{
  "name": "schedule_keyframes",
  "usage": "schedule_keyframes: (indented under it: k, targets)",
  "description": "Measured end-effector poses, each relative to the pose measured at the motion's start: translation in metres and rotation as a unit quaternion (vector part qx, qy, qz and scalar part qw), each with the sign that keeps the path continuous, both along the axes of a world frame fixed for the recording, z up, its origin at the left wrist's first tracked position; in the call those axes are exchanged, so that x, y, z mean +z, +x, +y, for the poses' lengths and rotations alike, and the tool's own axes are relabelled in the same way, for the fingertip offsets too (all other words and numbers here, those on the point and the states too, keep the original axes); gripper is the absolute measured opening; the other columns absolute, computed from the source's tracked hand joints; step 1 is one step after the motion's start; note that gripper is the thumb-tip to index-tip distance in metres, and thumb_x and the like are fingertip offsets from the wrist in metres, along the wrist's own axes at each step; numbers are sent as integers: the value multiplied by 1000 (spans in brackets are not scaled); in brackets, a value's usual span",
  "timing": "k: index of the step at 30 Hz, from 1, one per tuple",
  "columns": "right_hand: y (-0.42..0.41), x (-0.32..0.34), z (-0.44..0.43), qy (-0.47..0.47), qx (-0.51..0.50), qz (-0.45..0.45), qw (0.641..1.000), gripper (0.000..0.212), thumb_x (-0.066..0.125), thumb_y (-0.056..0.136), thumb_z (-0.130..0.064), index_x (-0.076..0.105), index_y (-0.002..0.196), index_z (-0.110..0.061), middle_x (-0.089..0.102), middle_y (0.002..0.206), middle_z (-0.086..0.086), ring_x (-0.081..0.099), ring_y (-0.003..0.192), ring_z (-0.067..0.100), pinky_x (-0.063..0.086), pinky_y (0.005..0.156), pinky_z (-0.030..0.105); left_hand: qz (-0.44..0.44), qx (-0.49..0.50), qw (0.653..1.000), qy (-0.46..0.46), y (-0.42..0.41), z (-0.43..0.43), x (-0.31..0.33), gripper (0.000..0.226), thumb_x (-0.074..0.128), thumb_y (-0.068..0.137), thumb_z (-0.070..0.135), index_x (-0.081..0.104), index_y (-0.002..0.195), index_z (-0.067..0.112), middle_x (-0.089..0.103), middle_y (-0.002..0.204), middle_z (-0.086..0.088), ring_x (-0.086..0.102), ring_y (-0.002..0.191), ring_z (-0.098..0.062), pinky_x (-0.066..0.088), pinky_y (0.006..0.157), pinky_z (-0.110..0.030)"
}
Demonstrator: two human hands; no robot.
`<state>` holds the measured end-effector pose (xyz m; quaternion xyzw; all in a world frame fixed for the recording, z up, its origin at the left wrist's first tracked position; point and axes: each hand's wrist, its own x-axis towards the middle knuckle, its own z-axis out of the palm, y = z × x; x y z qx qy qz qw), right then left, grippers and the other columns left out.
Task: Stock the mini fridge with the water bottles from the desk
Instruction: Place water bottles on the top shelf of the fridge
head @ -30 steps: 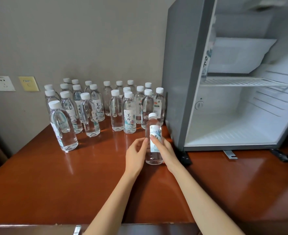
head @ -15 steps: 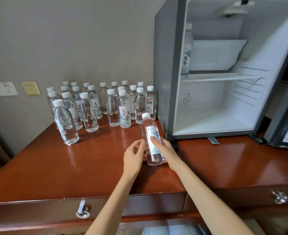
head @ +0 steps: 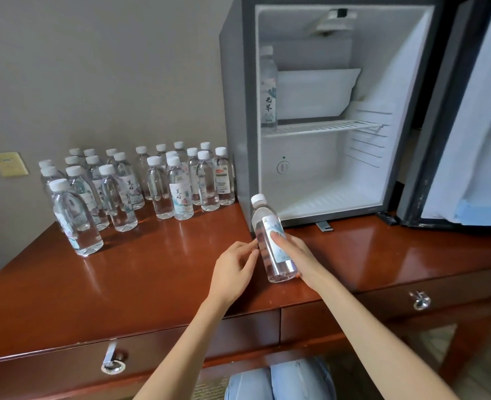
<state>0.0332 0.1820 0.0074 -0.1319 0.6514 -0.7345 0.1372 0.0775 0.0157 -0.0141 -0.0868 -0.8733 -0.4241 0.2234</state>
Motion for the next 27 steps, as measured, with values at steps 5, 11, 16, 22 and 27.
schedule_keyframes:
  k: [5,11,16,22,27]
  targets:
    - [-9,-3,30,-28,-46,-1,999,51,73,69,-52,66,109,-22,75,99,5,72,92,20,56,71,29,6,-29,999,-36,-12,36,2,34,52,93,15,65,122,28,60,99,13,58,82,-4,47,74,-21]
    - [-26,-5,49,-52,-99,-5,994,50,73,71,-48,67,109,-18,75,94,6,72,84,20,57,67,30,13,-42,998,-51,-34,67,4,48,46,87,5,63,126,28,61,112,9,55,103,-10,45,90,-26]
    - [-47,-10,59,-67,-135,15,988,31,70,84,-35,67,107,-14,75,88,4,72,82,18,57,65,28,57,-29,994,-89,-59,81,6,49,46,86,0,63,126,23,55,129,7,47,123,-13,40,103,-27]
    - [-75,-10,63,-71,-180,50,980,21,69,88,-26,67,105,-14,75,88,3,72,82,16,57,68,26,61,-16,988,-142,-95,89,6,53,43,88,-5,58,133,19,44,146,-8,29,143,-28,5,122,-34]
    - [-95,-12,66,-58,-203,68,975,17,68,89,-22,68,102,-11,72,87,6,70,82,19,55,75,35,69,19,984,-165,-116,92,6,50,46,87,-7,59,132,13,51,140,-13,40,136,-32,13,120,-43]
